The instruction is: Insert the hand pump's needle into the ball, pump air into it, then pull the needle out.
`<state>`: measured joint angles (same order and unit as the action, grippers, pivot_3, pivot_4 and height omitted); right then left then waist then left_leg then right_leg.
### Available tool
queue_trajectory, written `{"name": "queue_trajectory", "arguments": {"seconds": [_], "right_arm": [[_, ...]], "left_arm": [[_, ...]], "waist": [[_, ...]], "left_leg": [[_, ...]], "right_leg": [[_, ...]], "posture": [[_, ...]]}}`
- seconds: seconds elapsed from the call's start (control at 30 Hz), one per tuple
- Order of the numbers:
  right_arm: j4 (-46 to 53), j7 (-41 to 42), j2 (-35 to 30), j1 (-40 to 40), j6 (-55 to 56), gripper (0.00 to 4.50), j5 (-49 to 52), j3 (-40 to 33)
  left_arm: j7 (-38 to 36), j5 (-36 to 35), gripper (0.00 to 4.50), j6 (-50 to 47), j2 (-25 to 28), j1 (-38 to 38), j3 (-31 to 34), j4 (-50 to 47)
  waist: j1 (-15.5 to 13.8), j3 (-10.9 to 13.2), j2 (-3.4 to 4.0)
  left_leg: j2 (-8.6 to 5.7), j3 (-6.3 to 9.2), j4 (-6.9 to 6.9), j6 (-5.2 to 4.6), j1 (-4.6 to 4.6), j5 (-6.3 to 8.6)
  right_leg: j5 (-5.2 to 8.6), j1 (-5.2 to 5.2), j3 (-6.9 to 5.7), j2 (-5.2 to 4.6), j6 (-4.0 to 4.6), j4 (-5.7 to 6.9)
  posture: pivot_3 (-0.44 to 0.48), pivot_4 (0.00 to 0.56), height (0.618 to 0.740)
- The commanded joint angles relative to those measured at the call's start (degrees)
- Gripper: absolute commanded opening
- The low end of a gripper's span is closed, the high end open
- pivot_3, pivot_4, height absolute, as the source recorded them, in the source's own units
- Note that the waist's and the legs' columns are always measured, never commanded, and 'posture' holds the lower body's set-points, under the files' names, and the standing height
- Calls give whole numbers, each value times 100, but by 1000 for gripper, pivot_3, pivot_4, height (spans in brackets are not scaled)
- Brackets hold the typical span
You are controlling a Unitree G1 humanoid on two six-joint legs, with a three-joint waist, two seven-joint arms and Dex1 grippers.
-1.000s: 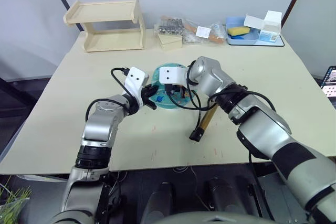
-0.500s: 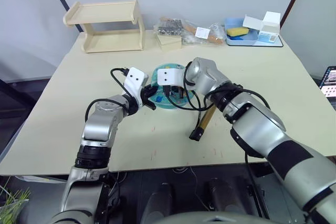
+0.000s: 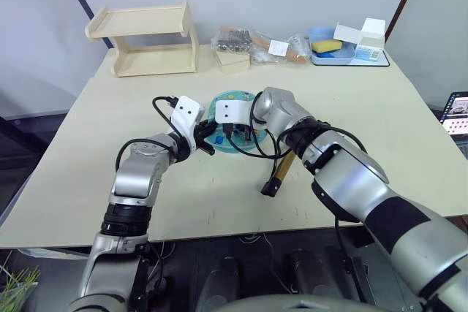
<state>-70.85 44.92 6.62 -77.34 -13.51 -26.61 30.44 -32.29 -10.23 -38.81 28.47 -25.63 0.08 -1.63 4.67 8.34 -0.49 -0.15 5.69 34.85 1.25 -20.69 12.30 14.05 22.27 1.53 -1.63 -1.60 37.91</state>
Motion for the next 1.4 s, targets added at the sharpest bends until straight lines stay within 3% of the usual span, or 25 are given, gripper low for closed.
{"name": "queue_trajectory", "arguments": {"seconds": [0.03,0.27,1.2,1.23,1.3,1.33,1.4], "right_arm": [[-534,-280,61,384,-174,390,-10,-95],[-267,-209,-12,154,-156,390,369,-670],[611,-22,-231,511,-188,390,674,-1031],[654,22,-255,537,-217,1191,737,-1091],[814,62,-367,595,-231,1711,835,-1192],[920,40,-444,634,-224,2336,861,-1224],[1200,95,-625,737,-246,2885,932,-1269]], "left_arm": [[-341,-151,0,-230,-24,200,-308,-36],[-302,-131,0,-143,-95,134,-284,110],[-230,121,0,291,-341,-104,-246,613],[-229,127,0,302,-347,-109,-245,626],[-226,151,0,337,-349,-125,-245,671],[-225,160,0,353,-349,-136,-241,696],[-222,174,0,378,-348,-146,-236,733]], "waist": [[13,0,0],[14,3,3],[-89,18,10],[-90,19,10],[-105,23,11],[-105,24,12],[-104,26,11]], "left_leg": [[3,1,0,0,0,0],[16,6,0,0,-4,0],[18,17,-2,1,-14,0],[18,18,-2,1,-14,0],[18,19,-2,1,-15,0],[18,22,-2,1,-16,0],[18,21,-1,1,-16,0]], "right_leg": [[0,0,0,3,0,1],[0,0,-6,17,-1,-1],[8,2,-19,19,13,-2],[8,2,-20,19,13,-2],[8,1,-22,18,14,-2],[8,1,-24,18,14,-2],[8,1,-24,18,14,-2]], "posture": [[0,150,740],[0,150,740],[0,150,740],[0,150,740],[0,150,740],[0,150,740],[0,150,740]]}}
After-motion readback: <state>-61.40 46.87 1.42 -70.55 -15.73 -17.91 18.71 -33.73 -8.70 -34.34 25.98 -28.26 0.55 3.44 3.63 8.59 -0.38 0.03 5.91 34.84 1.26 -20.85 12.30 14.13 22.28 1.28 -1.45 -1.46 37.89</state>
